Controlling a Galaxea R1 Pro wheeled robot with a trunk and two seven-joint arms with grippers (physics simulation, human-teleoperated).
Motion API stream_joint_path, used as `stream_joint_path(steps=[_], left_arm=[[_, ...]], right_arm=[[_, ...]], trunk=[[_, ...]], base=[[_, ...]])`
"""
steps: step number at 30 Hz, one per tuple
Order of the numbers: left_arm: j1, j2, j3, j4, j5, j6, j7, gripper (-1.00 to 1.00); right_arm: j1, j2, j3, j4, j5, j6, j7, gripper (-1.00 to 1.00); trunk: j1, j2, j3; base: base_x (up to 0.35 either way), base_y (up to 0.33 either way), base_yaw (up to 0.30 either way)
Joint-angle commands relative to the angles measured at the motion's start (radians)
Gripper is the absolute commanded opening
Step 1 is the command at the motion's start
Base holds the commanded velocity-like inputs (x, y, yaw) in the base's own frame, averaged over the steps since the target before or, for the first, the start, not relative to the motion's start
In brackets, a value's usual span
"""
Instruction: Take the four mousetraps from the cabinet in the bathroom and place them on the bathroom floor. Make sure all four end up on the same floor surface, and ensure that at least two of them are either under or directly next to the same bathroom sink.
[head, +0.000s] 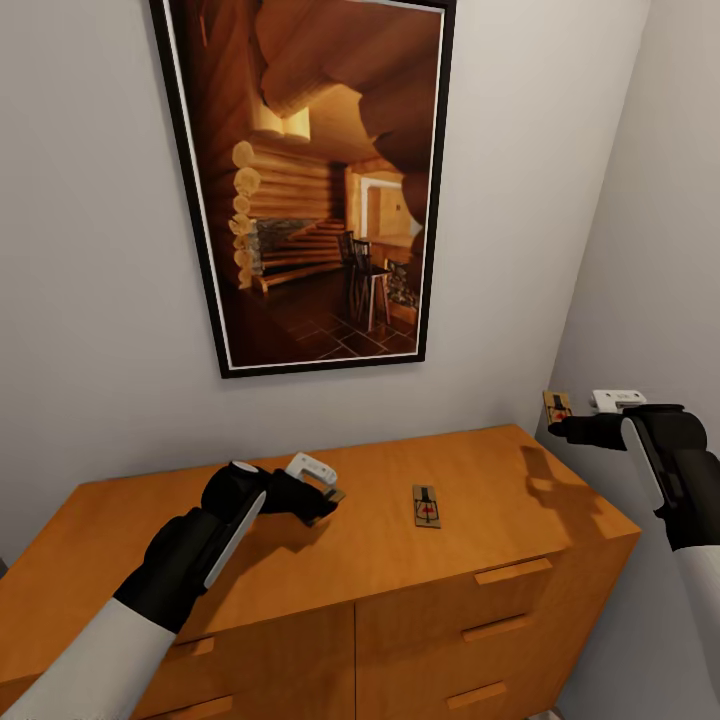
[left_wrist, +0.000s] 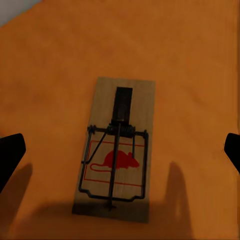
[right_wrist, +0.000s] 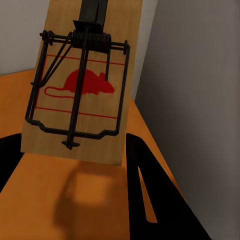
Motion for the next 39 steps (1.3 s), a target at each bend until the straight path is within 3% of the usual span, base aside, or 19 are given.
stream_joint_path(steps=[1, 16, 27, 39], left_arm=[[-0.001, 0.001, -0.001, -0.001, 0.003, 0.004, 0.0, 1.0], [-0.003, 0.004, -0.002, 0.019, -0.014, -0.004, -0.004, 1.0], [-0.003, 0.0, -0.004, 0.104, -0.052, -0.088, -0.009, 1.0], [-0.003, -0.001, -0.006, 0.12, -0.059, -0.105, -0.01, 1.0]], right_arm=[[-0.001, 0.0, -0.001, -0.001, -0.011, 0.005, -0.004, -1.0], [-0.001, 0.0, -0.001, -0.001, -0.011, 0.005, -0.004, -1.0], [-0.001, 0.0, -0.001, -0.001, -0.011, 0.005, -0.004, -1.0], [-0.001, 0.0, -0.001, -0.001, -0.011, 0.005, -0.004, -1.0]], trunk=[[0.0, -0.001, -0.001], [0.0, -0.001, -0.001], [0.0, -0.001, -0.001], [0.0, -0.001, -0.001]], base=[[0.0, 0.0, 0.0], [0.0, 0.0, 0.0], [0.0, 0.0, 0.0], [0.0, 0.0, 0.0]])
